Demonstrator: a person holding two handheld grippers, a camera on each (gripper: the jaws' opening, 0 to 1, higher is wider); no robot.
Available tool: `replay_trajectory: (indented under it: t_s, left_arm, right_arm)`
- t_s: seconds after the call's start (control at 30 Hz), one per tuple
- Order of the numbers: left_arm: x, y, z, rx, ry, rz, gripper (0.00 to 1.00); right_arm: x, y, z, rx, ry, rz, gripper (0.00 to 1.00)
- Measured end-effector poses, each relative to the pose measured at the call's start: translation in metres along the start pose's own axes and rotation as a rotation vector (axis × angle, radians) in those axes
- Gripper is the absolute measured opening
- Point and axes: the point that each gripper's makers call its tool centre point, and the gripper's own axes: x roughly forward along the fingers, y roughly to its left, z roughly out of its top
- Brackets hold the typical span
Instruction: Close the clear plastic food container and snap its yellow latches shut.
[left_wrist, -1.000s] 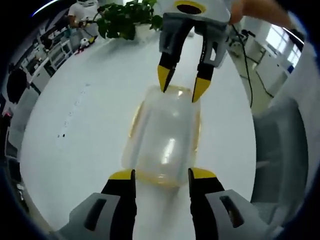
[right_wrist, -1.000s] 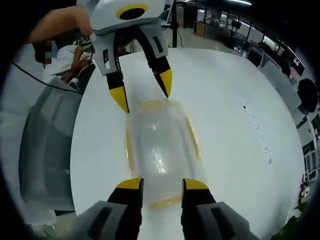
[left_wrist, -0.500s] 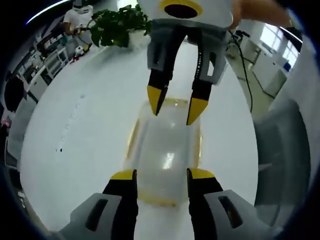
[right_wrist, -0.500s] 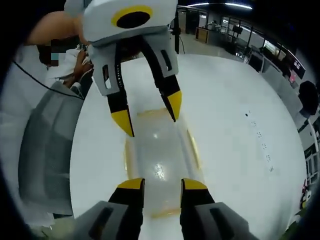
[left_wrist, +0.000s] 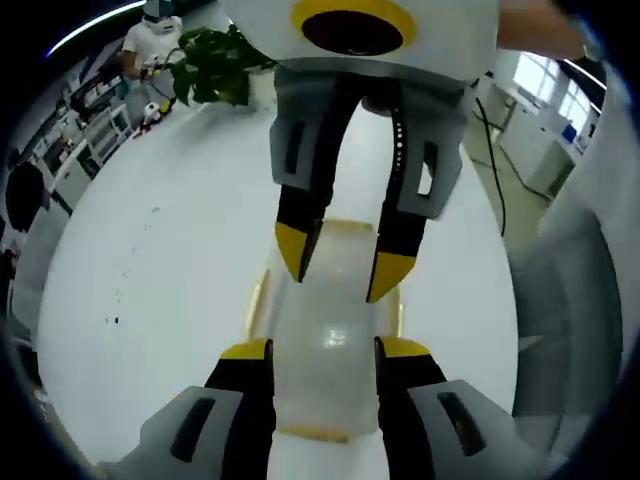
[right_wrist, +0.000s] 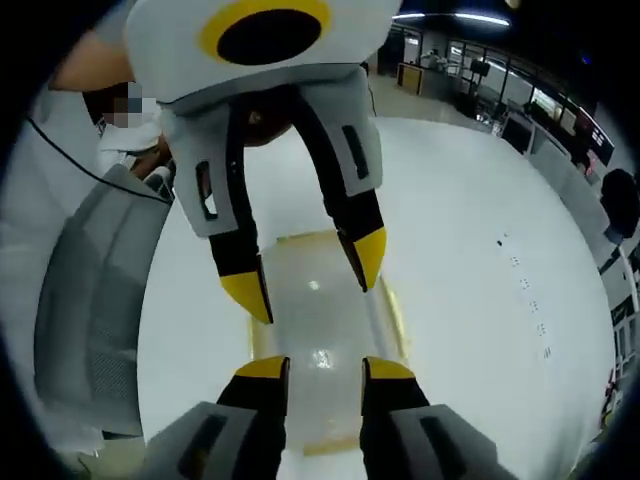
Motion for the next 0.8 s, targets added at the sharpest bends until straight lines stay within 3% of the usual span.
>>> replay_trajectory:
  t_s: [0.8]
  left_arm:
    - [0.012,-0.003,0.006,-0.025,-0.023,-0.004,0.38]
  right_arm:
    - [0.009,-0.016,0.007,-0.023,-0.036,-0.004,0.28]
